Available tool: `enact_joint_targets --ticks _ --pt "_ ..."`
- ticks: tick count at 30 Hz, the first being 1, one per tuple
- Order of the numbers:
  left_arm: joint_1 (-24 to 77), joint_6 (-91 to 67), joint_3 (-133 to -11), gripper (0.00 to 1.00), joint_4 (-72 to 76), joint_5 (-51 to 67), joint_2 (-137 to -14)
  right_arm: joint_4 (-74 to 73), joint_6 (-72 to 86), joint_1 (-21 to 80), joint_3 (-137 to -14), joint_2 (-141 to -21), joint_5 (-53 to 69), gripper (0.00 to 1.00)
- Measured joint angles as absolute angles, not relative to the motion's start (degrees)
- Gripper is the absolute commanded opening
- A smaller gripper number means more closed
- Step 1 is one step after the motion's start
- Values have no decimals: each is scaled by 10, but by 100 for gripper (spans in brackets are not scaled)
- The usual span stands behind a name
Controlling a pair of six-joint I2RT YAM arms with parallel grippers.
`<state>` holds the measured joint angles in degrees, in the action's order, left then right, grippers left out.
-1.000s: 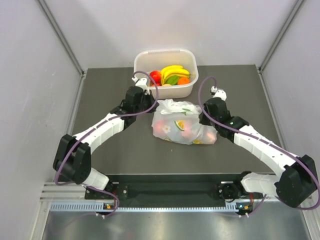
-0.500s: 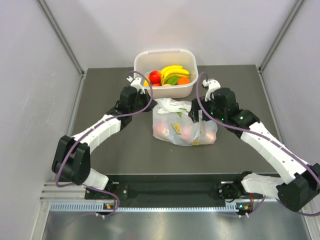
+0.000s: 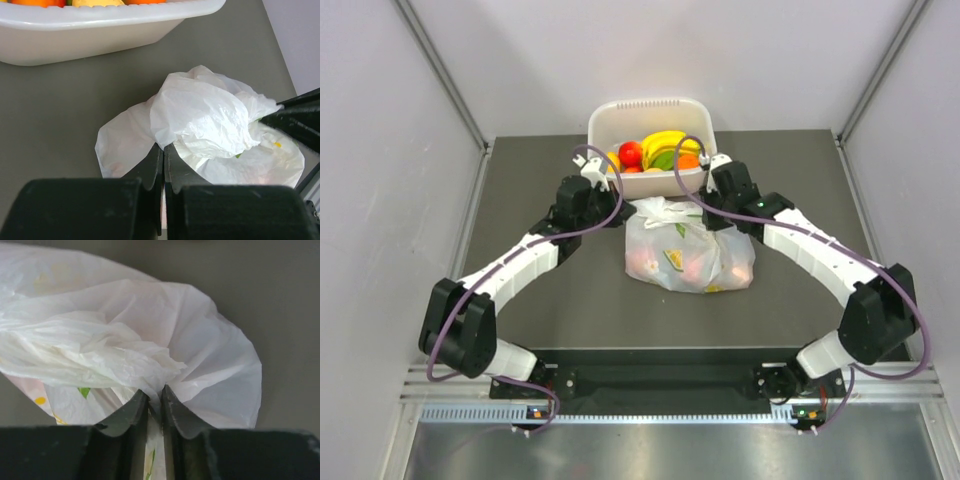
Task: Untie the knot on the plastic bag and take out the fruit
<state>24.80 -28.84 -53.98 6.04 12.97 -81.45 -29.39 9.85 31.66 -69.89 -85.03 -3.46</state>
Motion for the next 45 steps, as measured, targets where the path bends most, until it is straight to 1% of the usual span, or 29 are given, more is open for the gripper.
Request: enact_joint_targets --ticks 1,2,8,16,21,25,31,36,40,45 --pt "248 -288 -539 0 61 131 -814 -293 107 316 -699 -849 -50 3" --pt "248 -288 -538 0 60 131 -814 -292 112 316 -699 -846 -66 1" --pt "250 -284 -533 0 59 123 -806 -289 175 292 -675 -790 -129 1" --pt "240 -277 -531 0 55 97 -799 -300 235 204 -615 -700 -149 0" --pt "239 -280 -538 0 55 105 -806 -296 247 172 -604 -657 -99 0" --pt "237 -301 -572 0 64 140 -845 -292 240 144 -606 -629 -54 0" --pt "254 -327 -679 0 80 184 -943 -297 214 127 -624 -614 -45 0" --pt "286 -332 -758 0 123 195 -1000 -291 200 125 -617 -563 -29 0" --pt "290 -344 -784 0 165 201 -1026 -293 183 125 -592 -495 -16 0" --pt "292 -346 -768 0 190 201 -1031 -297 165 125 -568 -471 55 0"
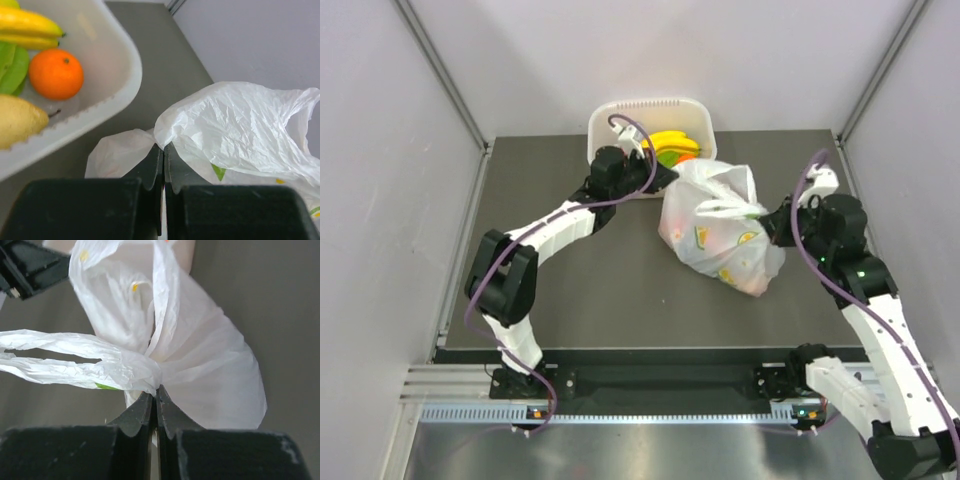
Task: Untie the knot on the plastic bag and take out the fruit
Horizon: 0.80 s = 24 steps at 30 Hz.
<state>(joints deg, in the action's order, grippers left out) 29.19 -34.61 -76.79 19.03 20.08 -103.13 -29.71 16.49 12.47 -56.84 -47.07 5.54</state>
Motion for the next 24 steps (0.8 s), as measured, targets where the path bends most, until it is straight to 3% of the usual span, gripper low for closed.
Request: enact_joint_targets --ticks 6,9,10,15,16,17,18,19,21,24 --pt "293 -345 -621 3 215 190 -996 -288 178 163 -438 -488 136 0" --pt "293 -342 -544 23 218 179 -959 -283 186 203 -403 -489 170 0" --pt "293 -344 -517 35 220 173 -937 -276 187 214 -397 -487 186 0" --pt "293 -347 -447 59 218 147 -820 -253 183 232 -391 -482 240 0" --pt "293 -350 -438 62 217 136 -793 -254 180 233 -391 -482 243 5" --pt "293 -354 -429 65 216 124 -766 -256 177 233 -391 -482 242 18" --pt "293 -358 -421 68 214 113 -738 -264 176 233 -393 -482 240 39" --pt "293 -363 -413 69 211 103 -713 -272 175 233 -395 -482 236 68" --pt "293 -375 -402 72 198 87 -668 -296 166 234 -406 -482 224 97" --pt "300 -382 -405 73 174 80 -645 -332 154 235 -439 -480 204 100"
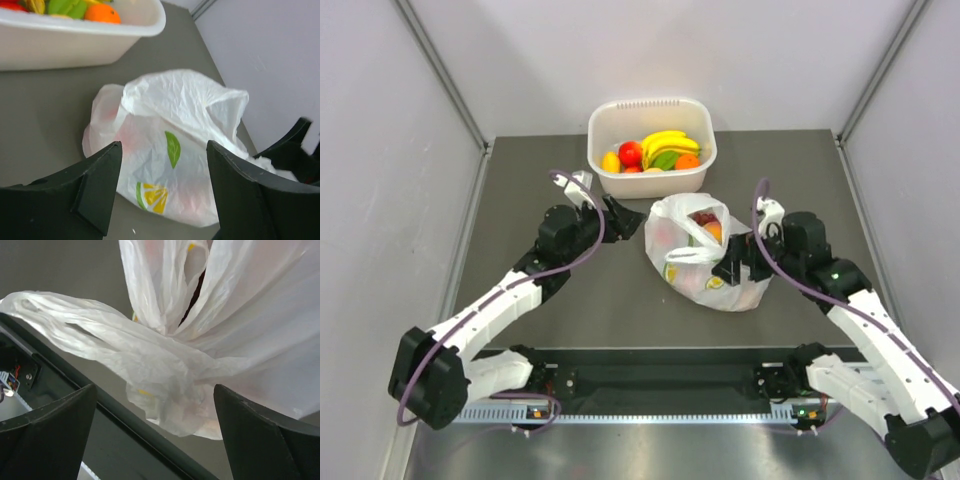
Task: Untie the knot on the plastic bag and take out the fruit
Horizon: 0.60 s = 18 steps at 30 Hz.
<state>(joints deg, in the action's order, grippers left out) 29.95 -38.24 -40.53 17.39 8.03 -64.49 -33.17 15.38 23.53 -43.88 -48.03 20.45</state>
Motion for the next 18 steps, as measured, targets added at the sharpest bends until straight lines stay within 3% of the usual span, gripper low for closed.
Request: enact_joint_targets --ticks 8,18 --pt "329 -389 -411 74 111 58 -647 -398 96 268 -626 -491 125 100" --pt "329 -390 -396 74 86 21 -616 -421 -12 499 -730 -646 -90 100"
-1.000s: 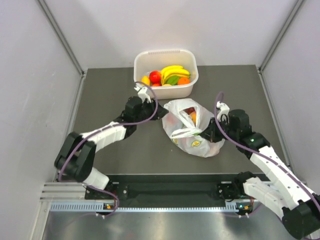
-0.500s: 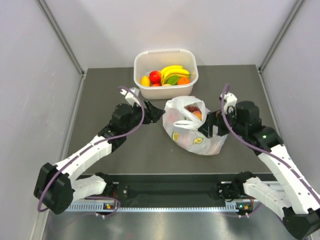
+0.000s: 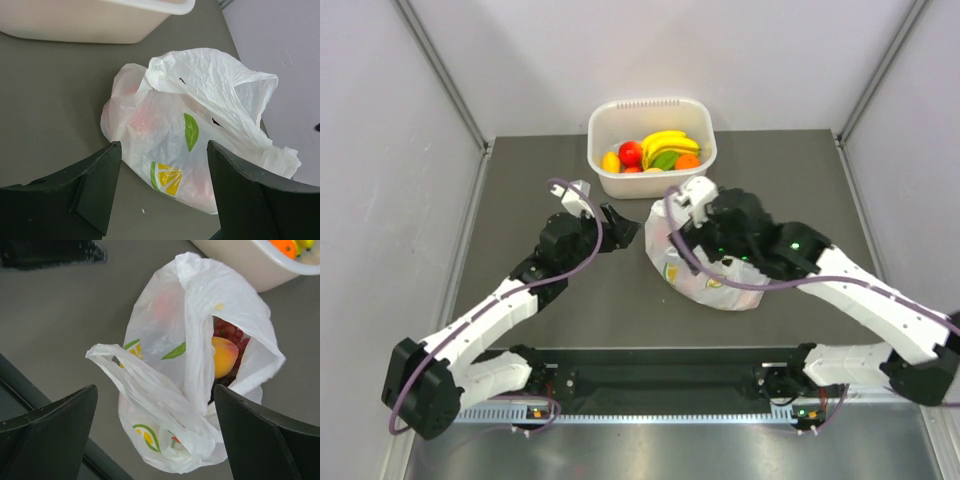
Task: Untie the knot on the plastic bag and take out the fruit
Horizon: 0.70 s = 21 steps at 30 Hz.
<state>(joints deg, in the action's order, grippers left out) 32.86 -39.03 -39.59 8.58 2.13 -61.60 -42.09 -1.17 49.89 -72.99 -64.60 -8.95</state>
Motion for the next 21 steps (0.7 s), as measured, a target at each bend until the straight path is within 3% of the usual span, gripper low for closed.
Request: enact_joint_targets --ticks 8,10,11,12,15,21 --pt "329 -384 -377 76 59 -34 -555 -431 -67 599 -750 -757 -187 100" --pt "328 -380 -369 76 57 -44 -544 -431 -73 606 -750 -761 -207 91" --pt "328 -379 -367 76 54 -46 -542 -430 -74 607 -750 -762 -222 84" --pt "328 -378 -366 76 53 -48 -542 -429 -75 607 -750 -764 -236 51" --pt "328 -376 -364 76 52 -44 -546 -426 -70 607 -745 -766 -281 0" --pt "328 -381 -372 75 60 0 -586 -412 0 607 -670 -690 -337 0"
